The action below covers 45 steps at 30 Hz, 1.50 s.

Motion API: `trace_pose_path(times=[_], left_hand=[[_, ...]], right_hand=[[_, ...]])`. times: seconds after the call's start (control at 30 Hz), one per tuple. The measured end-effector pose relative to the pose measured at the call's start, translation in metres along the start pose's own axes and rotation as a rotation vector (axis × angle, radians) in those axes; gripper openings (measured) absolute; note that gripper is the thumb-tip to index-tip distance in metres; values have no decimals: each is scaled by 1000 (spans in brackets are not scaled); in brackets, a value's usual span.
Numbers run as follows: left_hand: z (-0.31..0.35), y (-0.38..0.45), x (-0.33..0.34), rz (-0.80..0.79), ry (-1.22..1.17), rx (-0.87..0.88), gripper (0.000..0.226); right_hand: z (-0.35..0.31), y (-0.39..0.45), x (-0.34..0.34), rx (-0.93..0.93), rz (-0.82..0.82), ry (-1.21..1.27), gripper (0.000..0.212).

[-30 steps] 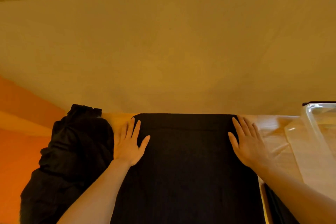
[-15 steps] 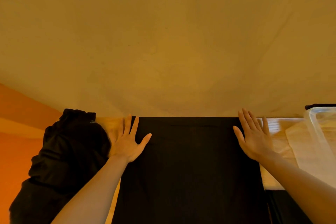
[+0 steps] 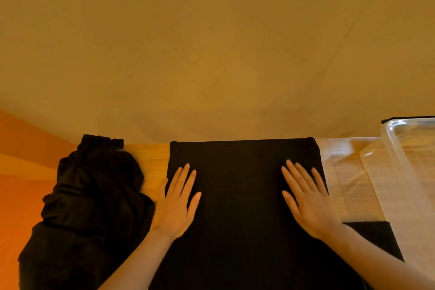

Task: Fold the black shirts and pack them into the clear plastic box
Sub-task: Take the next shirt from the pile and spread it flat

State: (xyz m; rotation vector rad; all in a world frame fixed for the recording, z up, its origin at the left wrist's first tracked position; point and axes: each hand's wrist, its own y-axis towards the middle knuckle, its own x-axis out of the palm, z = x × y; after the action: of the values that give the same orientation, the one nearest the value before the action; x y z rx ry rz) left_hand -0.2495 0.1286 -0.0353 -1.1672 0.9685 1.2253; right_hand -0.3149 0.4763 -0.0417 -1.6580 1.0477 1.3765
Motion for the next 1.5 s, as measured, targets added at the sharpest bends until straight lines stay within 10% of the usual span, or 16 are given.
trace_pose_path(times=[0.43,0.93,1.5], left_hand=[[-11,-127,11,-48,59,-25,60],[-8,-233,24,-41,173,383,84],[-20,-263,20,266,44,403,38]], right_hand=[[-45,-108,11,67,-65,-31,56],[-64,-239,7,-71,-204,-6,75],[-43,-274,-4,-180,140,-115,57]])
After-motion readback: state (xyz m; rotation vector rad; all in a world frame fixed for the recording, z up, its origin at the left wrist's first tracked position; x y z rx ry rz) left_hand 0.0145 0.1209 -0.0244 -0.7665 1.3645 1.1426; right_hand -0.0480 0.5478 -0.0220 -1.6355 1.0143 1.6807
